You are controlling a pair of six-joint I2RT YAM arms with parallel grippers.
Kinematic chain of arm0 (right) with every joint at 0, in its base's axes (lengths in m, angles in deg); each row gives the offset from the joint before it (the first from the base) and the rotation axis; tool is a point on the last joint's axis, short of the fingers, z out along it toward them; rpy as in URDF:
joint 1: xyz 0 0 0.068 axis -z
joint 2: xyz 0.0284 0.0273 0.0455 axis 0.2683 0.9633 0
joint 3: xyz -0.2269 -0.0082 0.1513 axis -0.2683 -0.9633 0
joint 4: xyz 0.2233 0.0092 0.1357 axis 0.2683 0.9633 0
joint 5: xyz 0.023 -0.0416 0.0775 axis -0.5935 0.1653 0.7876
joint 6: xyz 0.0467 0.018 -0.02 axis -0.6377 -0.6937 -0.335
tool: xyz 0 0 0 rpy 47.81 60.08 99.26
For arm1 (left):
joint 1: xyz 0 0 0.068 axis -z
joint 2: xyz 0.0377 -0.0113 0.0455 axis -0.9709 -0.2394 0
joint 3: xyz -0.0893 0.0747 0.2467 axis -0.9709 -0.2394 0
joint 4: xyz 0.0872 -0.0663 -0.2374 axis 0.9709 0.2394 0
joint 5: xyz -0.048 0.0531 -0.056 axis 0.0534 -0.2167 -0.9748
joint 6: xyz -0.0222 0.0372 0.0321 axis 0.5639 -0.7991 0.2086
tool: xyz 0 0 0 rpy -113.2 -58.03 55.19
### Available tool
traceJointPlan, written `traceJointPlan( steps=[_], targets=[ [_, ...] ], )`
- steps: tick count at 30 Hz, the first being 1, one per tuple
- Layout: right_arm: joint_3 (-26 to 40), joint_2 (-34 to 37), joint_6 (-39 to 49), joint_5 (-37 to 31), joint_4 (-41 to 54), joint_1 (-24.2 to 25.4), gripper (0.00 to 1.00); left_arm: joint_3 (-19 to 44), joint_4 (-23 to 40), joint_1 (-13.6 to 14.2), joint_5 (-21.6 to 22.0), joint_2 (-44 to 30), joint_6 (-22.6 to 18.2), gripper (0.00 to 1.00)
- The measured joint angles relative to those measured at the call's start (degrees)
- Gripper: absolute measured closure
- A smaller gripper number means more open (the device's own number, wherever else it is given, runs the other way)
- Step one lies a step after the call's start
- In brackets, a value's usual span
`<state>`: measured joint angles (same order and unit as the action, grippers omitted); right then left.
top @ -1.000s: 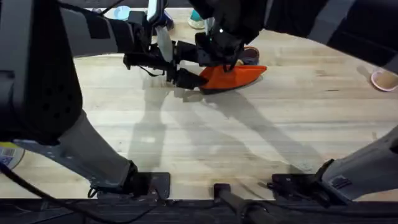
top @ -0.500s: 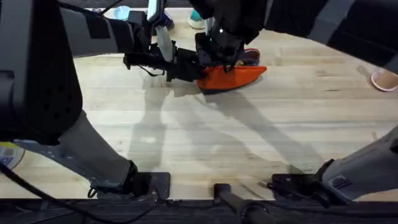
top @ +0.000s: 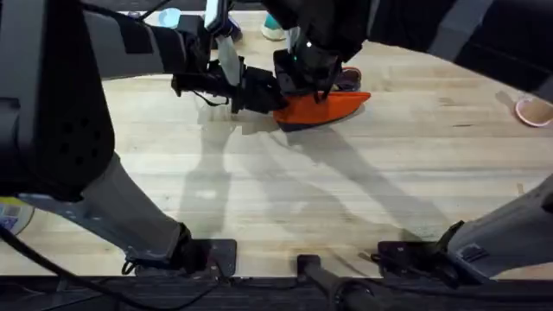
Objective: Unzip the bag, pick up the pens from the table one at a time and place them inside, then zip the bag closed.
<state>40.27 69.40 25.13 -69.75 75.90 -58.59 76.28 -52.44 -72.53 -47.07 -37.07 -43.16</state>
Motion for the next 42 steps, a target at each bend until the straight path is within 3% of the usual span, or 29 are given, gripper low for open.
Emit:
traceJointPlan(
  steps=[21,42],
  targets=[
    [0.0,0.0,1.1,-0.4,7.3,6.0,0.971,0.0,0.0,0.3,0.0,0.0,0.3,0.957],
    [0.1,0.0,3.0,-1.2,7.7,9.9,0.969,0.0,0.1,0.4,0.0,0.0,0.6,0.957]
  ],
)
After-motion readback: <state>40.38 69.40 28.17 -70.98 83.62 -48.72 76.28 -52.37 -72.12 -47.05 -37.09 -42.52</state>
